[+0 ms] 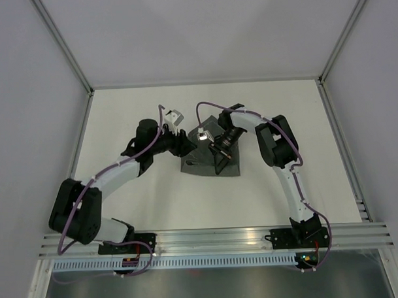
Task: Fold the napkin, place the utensils inside, and roll it up
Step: Roll the napkin with the utensil
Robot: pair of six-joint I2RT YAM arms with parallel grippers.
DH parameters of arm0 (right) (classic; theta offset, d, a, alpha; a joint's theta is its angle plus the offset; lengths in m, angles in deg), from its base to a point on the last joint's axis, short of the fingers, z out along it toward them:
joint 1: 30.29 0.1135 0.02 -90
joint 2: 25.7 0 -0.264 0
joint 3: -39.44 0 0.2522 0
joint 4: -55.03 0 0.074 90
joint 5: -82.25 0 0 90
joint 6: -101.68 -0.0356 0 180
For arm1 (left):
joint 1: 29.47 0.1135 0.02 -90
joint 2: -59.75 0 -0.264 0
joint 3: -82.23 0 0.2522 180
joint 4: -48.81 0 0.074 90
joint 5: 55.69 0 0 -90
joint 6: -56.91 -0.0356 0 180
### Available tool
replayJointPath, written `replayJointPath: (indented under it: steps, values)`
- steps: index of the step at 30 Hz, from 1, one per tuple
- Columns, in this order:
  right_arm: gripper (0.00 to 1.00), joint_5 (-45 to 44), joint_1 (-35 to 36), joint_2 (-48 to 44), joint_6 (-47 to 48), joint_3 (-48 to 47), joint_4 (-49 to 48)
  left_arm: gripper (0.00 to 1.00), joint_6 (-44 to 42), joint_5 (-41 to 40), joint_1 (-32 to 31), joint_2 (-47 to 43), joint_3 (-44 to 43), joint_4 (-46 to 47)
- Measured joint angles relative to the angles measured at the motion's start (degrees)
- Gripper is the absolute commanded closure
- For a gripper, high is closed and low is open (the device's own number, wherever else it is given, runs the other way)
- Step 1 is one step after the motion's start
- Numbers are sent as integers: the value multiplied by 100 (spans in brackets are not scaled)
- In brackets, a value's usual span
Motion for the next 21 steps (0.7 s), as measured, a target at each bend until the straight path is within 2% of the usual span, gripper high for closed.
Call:
replayJointPath:
  steps: [3,7,11,14,21]
  values:
    - [87,28,-9,133,-59,-138,223,41,-382,-505,-339,-852,601,317]
    - [87,76,-52,225,-138,-164,387,40,-1338,-1303,-1139,-1244,693,446]
    - [87,101,-90,280,-260,-166,463,39,-2404,-2166,-1867,-994,693,422]
    - [87,116,-103,299,-337,-166,487,37,-3130,-2787,-2389,-358,693,334]
    - [88,116,-107,321,-389,-192,509,37,-4476,-3530,-2691,90,831,420]
